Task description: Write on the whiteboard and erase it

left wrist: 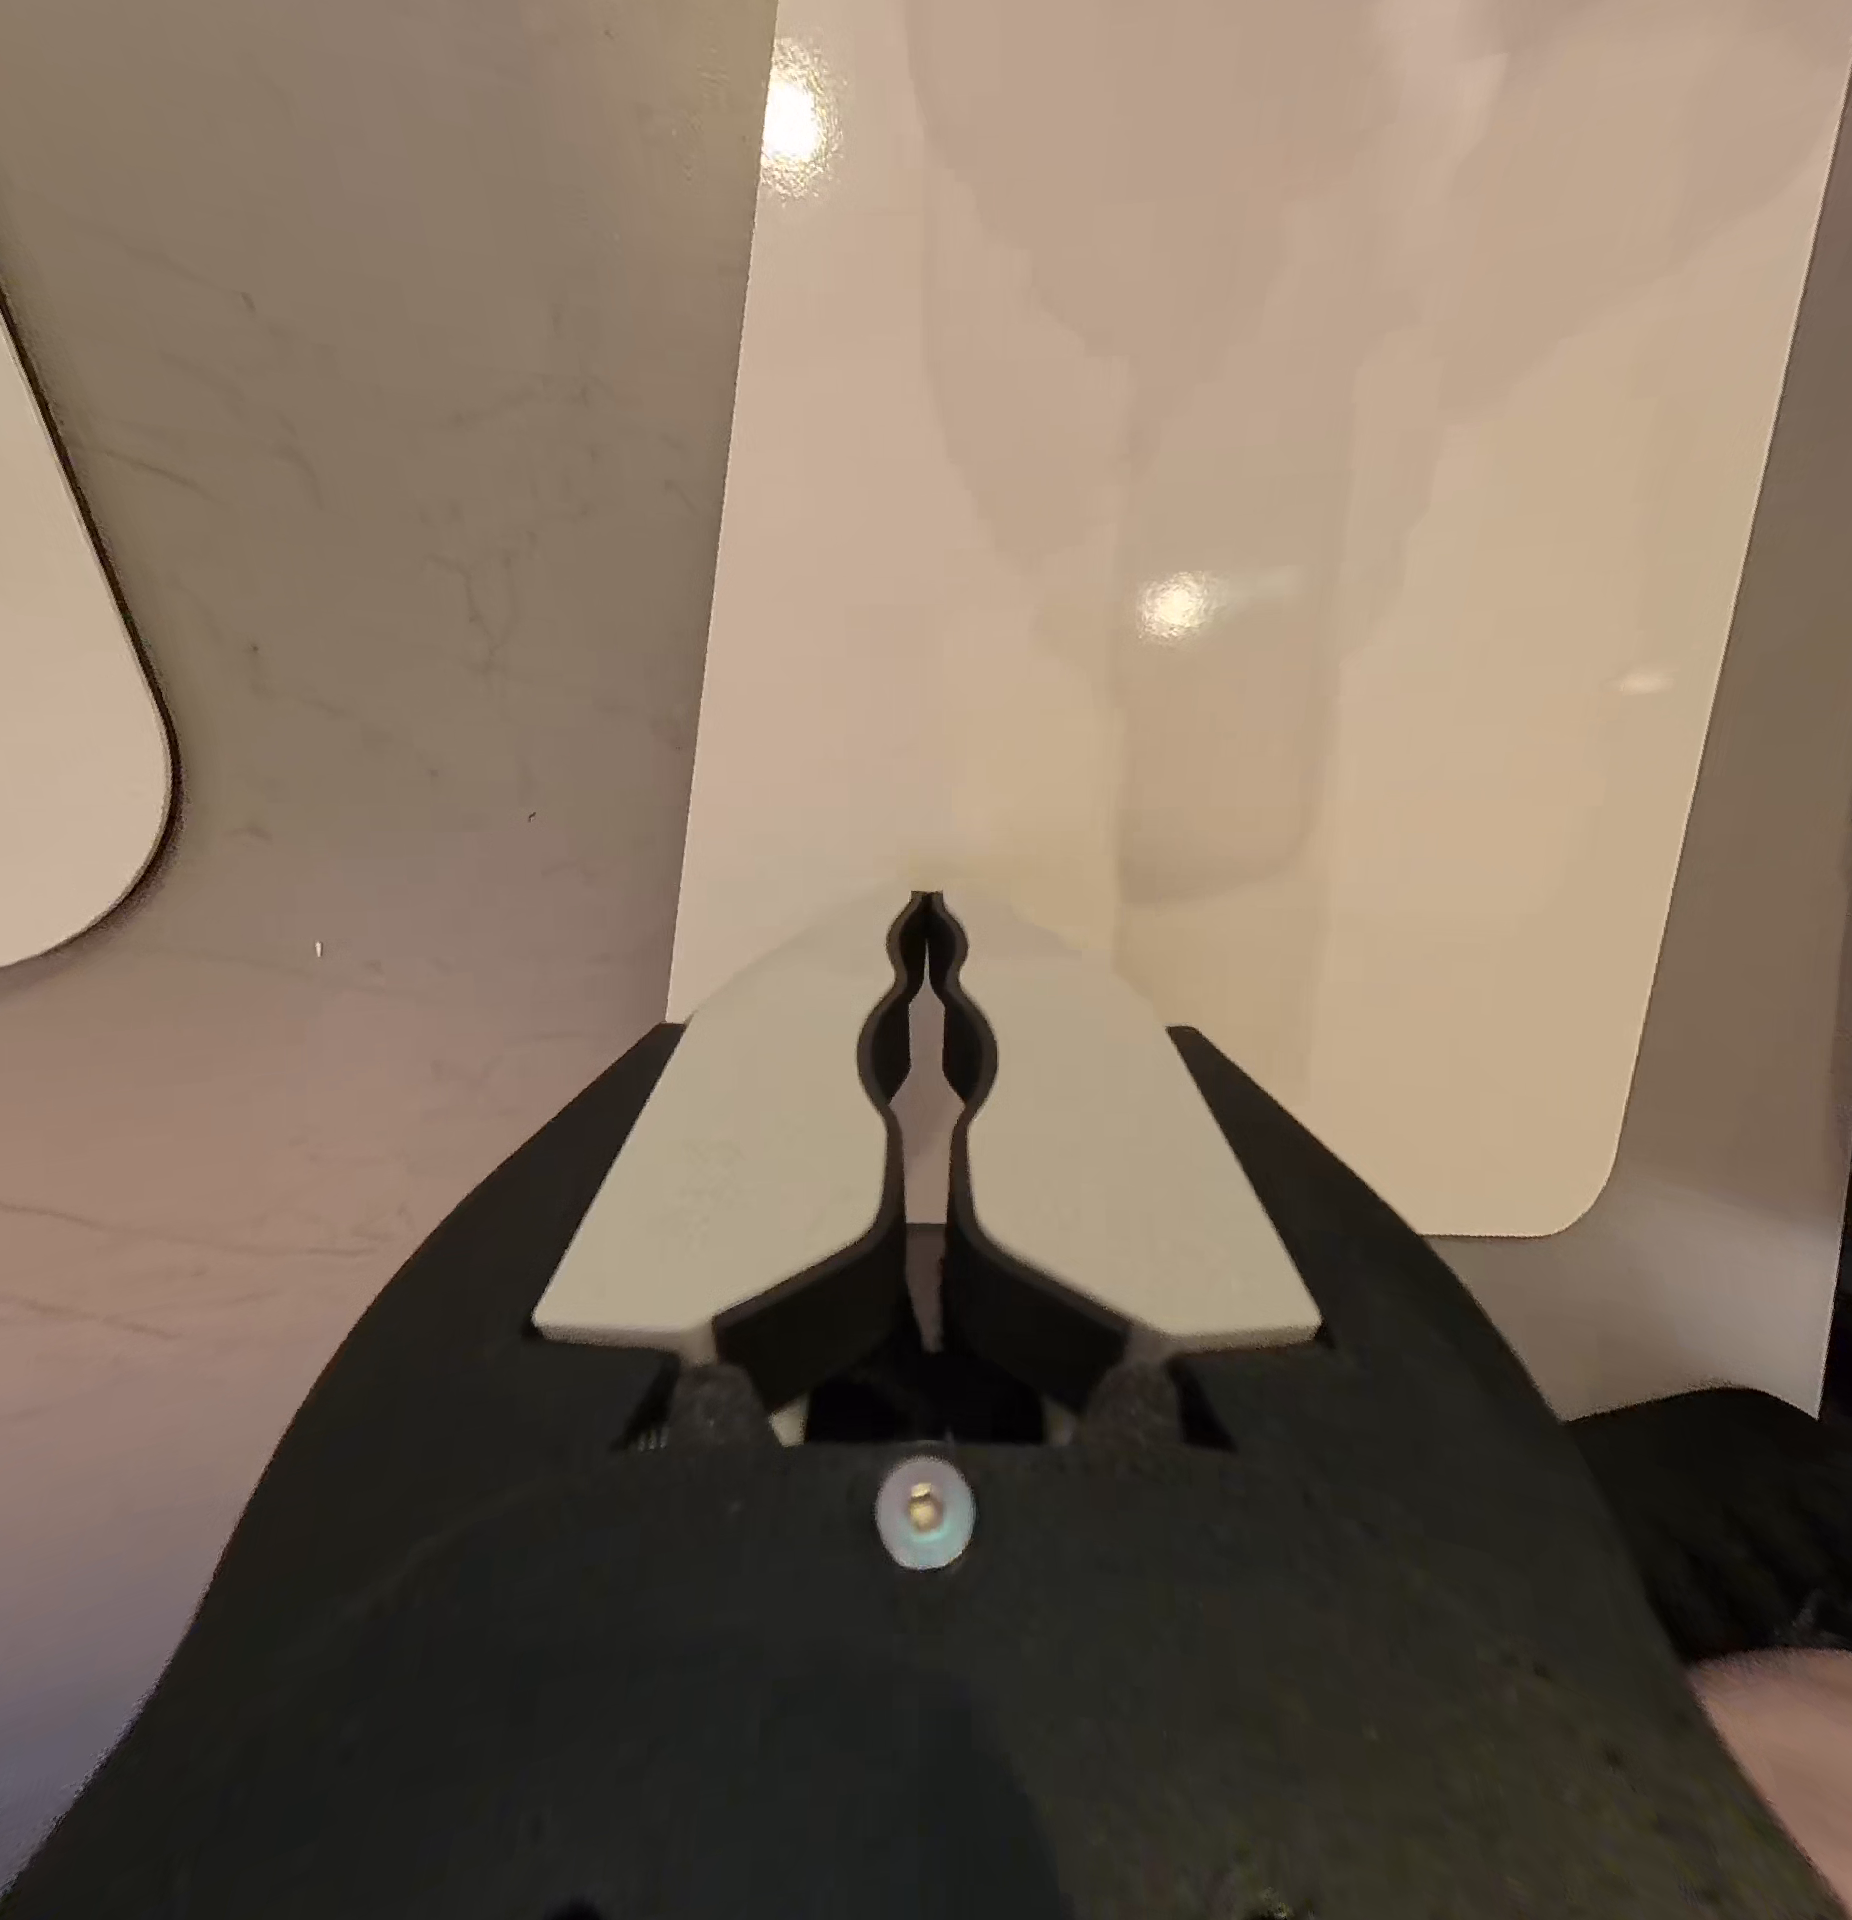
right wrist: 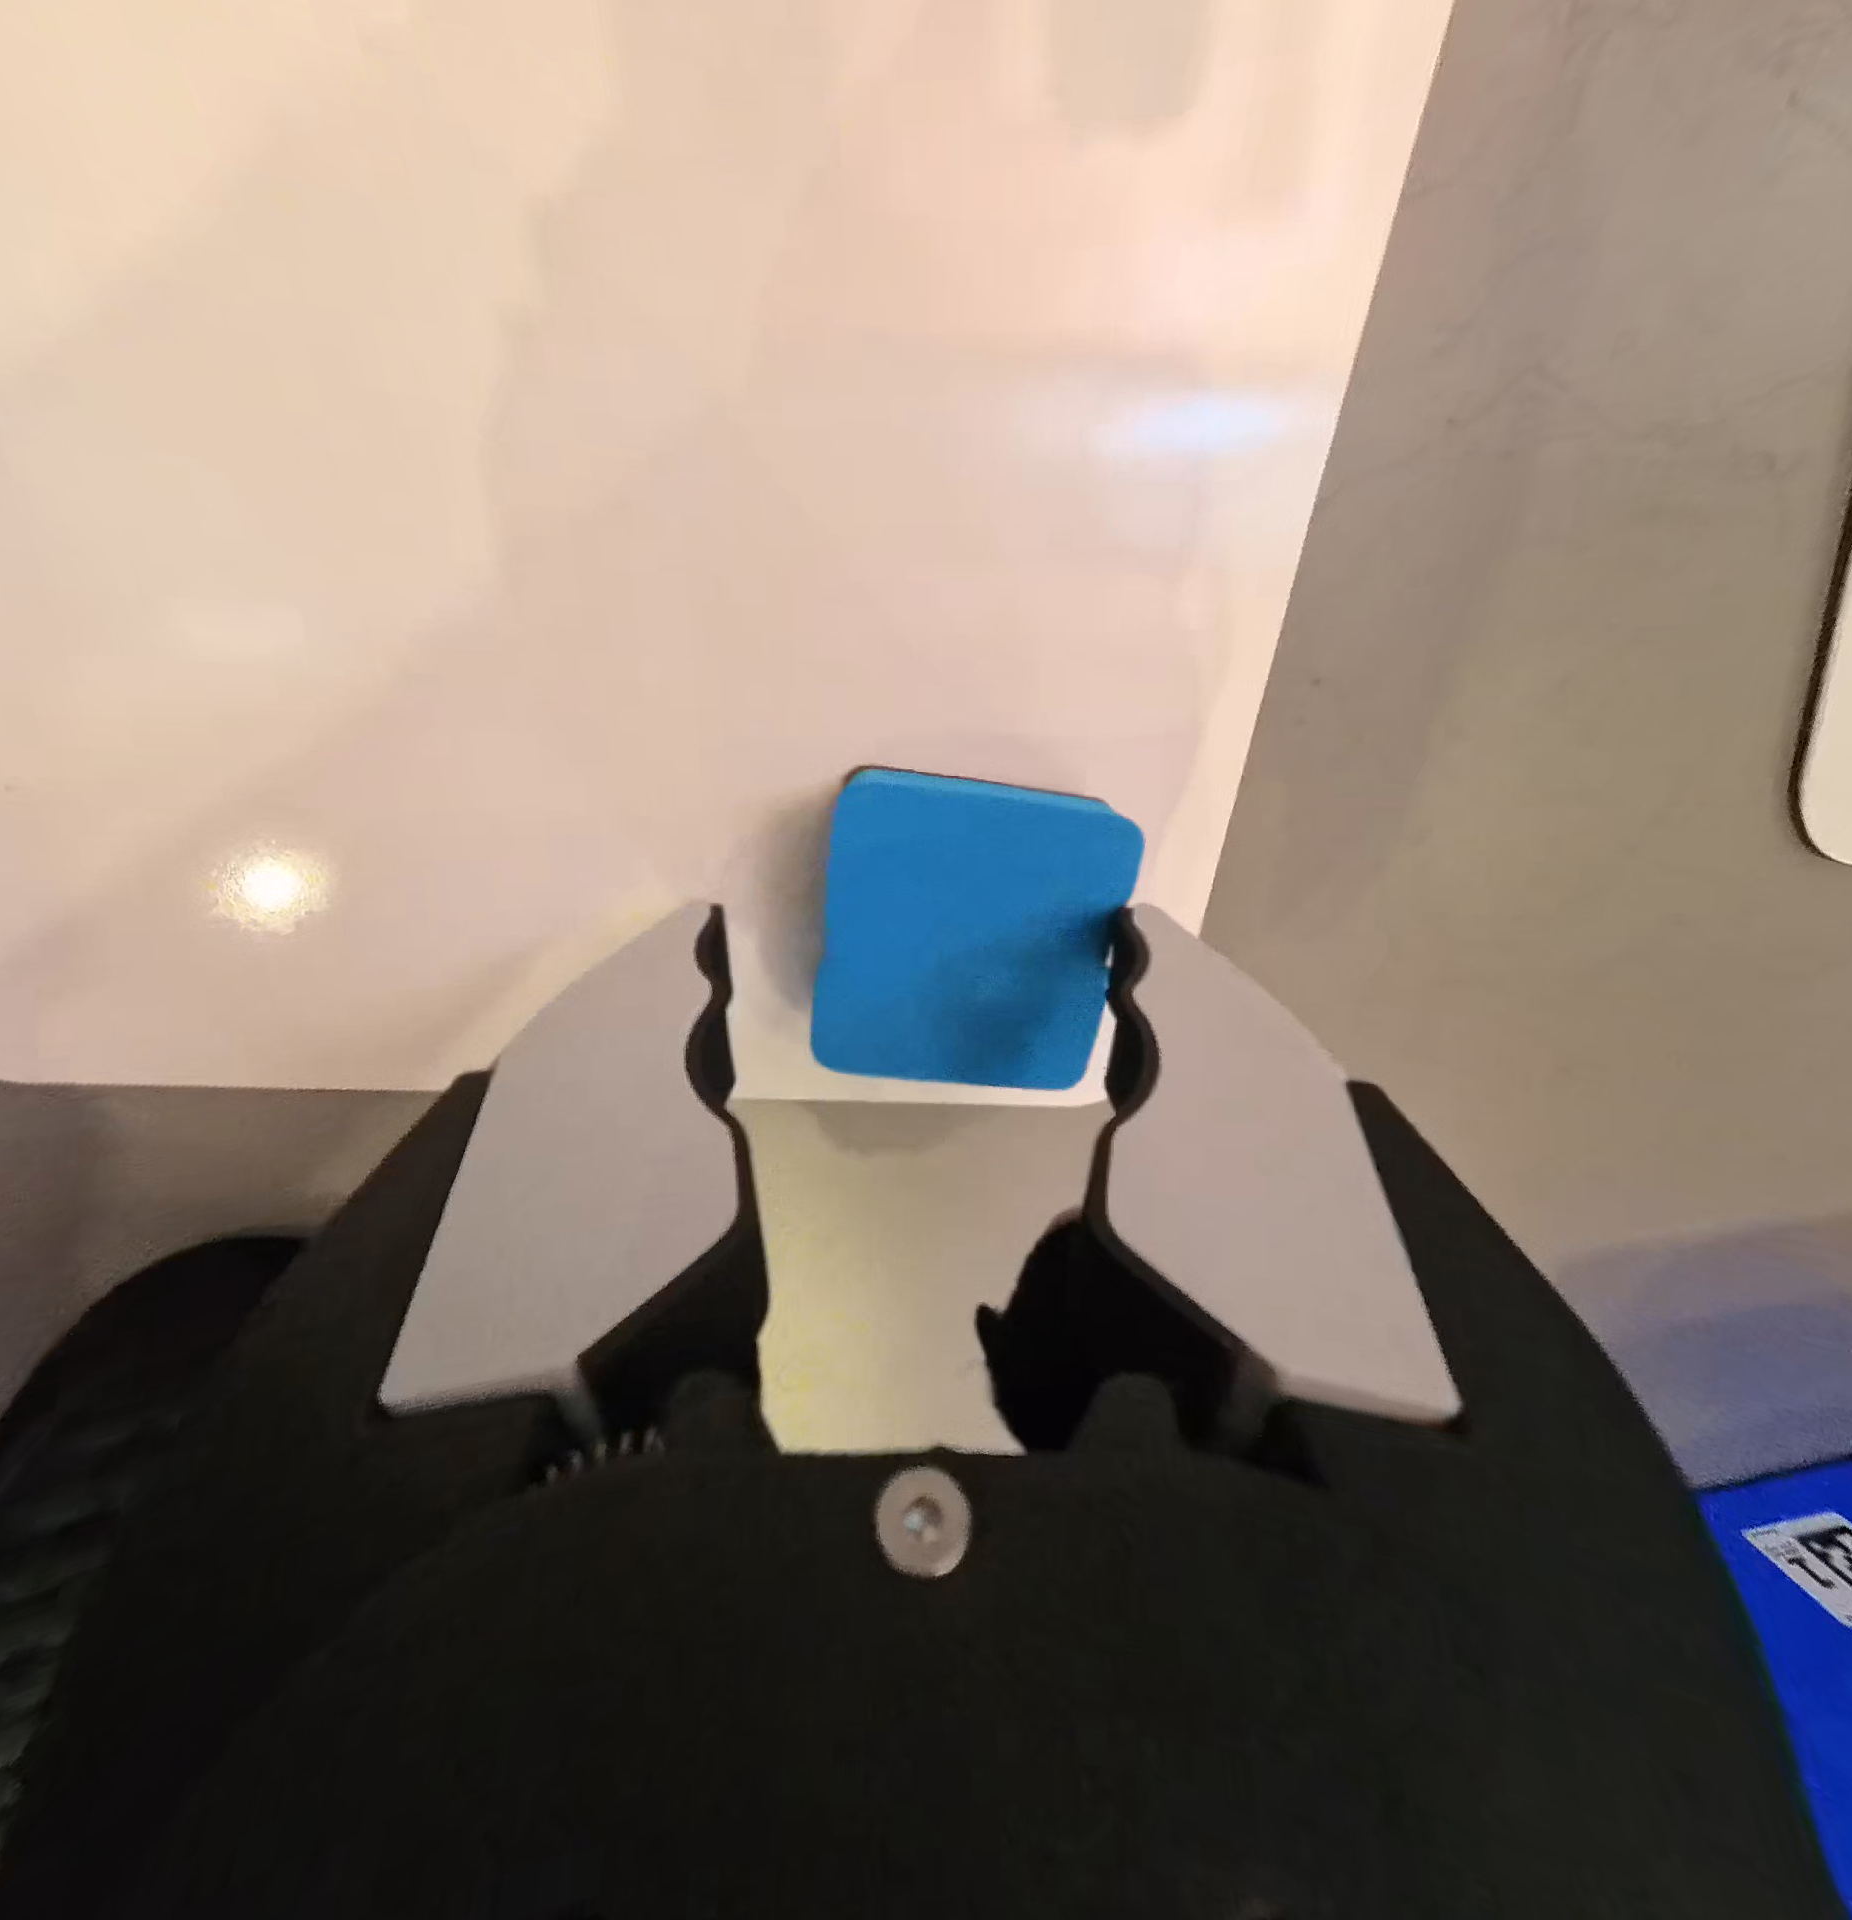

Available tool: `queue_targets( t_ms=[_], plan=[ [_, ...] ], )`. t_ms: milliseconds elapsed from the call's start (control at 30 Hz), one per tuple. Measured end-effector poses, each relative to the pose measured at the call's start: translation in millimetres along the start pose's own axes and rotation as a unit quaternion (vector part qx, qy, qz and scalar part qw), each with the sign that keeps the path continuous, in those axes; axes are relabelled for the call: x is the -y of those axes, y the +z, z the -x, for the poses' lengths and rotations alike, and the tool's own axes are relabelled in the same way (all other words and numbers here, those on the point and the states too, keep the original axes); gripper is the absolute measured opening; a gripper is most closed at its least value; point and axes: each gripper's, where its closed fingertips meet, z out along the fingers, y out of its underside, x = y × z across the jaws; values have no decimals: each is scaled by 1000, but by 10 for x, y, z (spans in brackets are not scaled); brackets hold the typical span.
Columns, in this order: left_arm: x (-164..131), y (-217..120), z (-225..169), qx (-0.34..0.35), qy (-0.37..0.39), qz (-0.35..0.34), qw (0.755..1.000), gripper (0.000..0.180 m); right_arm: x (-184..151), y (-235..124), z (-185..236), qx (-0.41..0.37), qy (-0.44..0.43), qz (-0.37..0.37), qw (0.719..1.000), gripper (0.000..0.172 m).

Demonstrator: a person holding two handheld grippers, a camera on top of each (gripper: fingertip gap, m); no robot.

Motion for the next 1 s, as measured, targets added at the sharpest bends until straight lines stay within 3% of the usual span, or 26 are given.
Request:
queue_targets(
  t_ms=[133,233,400,700,1000],
  plan=[
    [-11,-10,15,5,-2,1,1000,0,-22,-102,-70,-39,27,-21,999,72],
    [1,-7,24,7,-2,-1,1000,0,-72,-14,-105,-58,18,-8,998,52],
    [-3,-9,24,6,-5,-1,1000,0,-143,-70,-186,-52,28,-27,998,51],
    [-4,-9,22,-2,-12,-5,1000,0,-717,-221,-527,-45,34,-4,998,51],
    [-19,-17,26,1,-16,1,1000,0,-759,-110,-511,-23,20,4,1000,51]
  ],
)
